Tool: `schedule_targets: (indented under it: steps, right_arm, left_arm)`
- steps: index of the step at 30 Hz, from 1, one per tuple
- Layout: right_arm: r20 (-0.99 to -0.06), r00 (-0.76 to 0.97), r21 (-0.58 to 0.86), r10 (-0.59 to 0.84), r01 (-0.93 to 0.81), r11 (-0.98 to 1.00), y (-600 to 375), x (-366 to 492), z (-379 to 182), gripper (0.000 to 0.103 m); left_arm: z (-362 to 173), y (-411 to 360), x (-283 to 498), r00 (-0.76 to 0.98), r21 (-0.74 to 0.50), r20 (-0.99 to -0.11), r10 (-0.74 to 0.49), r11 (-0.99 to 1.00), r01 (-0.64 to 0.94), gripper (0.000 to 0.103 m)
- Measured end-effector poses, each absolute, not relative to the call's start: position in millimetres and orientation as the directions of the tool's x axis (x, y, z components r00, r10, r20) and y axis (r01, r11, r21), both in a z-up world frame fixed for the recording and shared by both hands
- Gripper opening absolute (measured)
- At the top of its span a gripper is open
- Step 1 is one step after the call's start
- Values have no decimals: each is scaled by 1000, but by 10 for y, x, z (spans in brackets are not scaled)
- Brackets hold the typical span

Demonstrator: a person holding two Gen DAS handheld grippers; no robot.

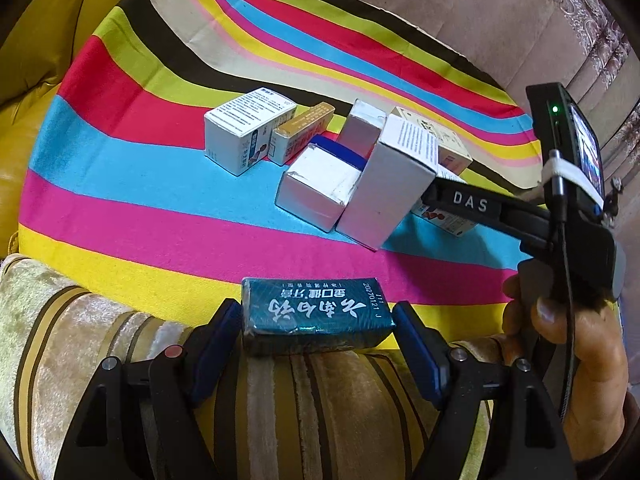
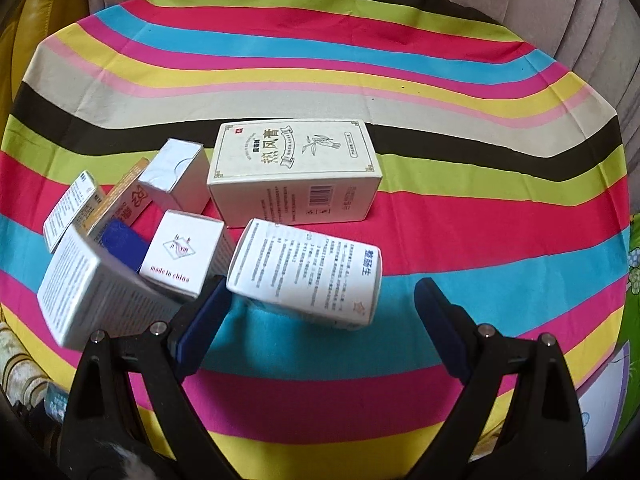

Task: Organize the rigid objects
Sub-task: 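Grasp the teal packet with the left tool while the right approaches a white medicine box, then grasp the white medicine box with the right tool and lift it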

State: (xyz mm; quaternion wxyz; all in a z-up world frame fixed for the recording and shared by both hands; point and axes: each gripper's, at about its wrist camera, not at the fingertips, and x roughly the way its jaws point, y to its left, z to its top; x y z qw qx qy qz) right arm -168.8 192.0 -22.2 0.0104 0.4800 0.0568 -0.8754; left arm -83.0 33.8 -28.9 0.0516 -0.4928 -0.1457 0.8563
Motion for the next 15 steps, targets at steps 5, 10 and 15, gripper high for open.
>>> schedule_targets:
  steps: [5,10,15]
  right_arm:
    - [-843,-536,-74,42,37,-997,1955,-1745,-264,94]
    - [-839,-543,-57,39,17,-998,2002,-1702,-318,77]
    - [-830,-556,-48,30,19,-999,2009,-1625,-295,77]
  left_arm:
    - [-290,337,-824,-513,-297,-827,229,-953,54,78]
    - [-292,344,-809,-516,-286,-828,221,-957,50,78]
    - [-291,357,-810,-517,-268,-831,206,-962,47,78]
